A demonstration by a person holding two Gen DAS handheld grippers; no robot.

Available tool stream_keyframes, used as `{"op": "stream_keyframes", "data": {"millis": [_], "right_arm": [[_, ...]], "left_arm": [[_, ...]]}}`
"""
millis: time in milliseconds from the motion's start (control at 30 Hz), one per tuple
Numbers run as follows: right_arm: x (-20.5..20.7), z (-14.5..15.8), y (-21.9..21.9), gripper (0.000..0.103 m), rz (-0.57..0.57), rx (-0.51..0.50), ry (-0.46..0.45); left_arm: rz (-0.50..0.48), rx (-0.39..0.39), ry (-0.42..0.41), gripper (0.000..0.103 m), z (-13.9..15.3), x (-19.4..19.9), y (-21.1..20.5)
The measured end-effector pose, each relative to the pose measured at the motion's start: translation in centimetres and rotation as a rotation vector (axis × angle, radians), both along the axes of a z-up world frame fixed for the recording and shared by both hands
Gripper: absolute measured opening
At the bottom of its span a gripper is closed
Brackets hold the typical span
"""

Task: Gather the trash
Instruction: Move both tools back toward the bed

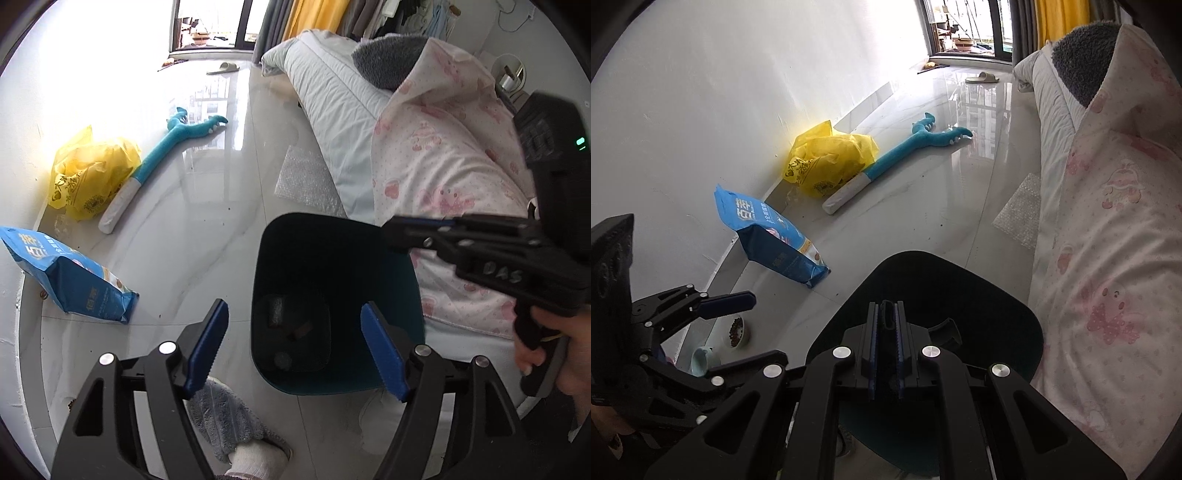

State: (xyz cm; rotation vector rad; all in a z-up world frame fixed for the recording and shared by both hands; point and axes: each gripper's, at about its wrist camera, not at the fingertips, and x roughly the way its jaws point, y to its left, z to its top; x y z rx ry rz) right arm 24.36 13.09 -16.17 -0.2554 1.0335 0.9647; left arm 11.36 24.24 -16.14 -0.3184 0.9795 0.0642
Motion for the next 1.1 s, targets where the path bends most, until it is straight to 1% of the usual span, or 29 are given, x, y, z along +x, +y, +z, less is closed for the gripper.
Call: {"op": "stream_keyframes", "data": {"millis": [133,300,400,500,700,833,900,933,967,1000,1100], "right_arm": [[0.2,-1.4,0.7,0.008,-0.012,-0.023,0.028],[0.4,-3.4,1.5,0.008,-0.021,-0.058,0.081],[0.2,-4.5,1.8,0.008,-0.023,-0.099,0.09],[0.2,-5.4,1.8,0.008,-0.032,-0.122,0.102],[0.3,-6.8,1.7,0.009,-0.053,-0.167,0.122],[0.0,-7.5,1.3,0.009,-0.06,-0.199,0.134],[-0.1,-7.7,1.0,0.013,-0.063,-0.206,0.142],[-0.1,-7.7,0.9,0.025,-0.063,-0.207,0.147],[-0.2,-7.7,0.8,0.04,-0.063,-0.208,0.15],[-0.3,-7.7,0.7,0.043,-0.062,-0.207,0.148],[-0.4,-7.4,0.4,0.043,-0.054,-0.203,0.146]], "left_arm": [[0.004,0.005,-0.052,0.079,1.0,-0.7,0.5],[0.001,0.019,-0.114,0.08,2.3,-1.4,0.9],[0.005,0.019,-0.147,0.08,3.1,-1.7,1.1],[-0.003,0.052,-0.18,0.08,4.1,-2.0,0.8],[-0.032,0.117,-0.289,0.08,6.3,-2.7,-0.1],[-0.022,0.12,-0.368,0.08,8.0,-3.2,-0.3],[-0.021,0.127,-0.401,0.08,8.8,-3.4,-0.5],[-0.021,0.134,-0.417,0.08,9.3,-3.4,-0.6],[-0.022,0.14,-0.426,0.08,9.5,-3.5,-0.8],[-0.024,0.146,-0.433,0.08,9.8,-3.6,-0.9],[-0.027,0.161,-0.454,0.08,10.6,-3.5,-1.3]]}}
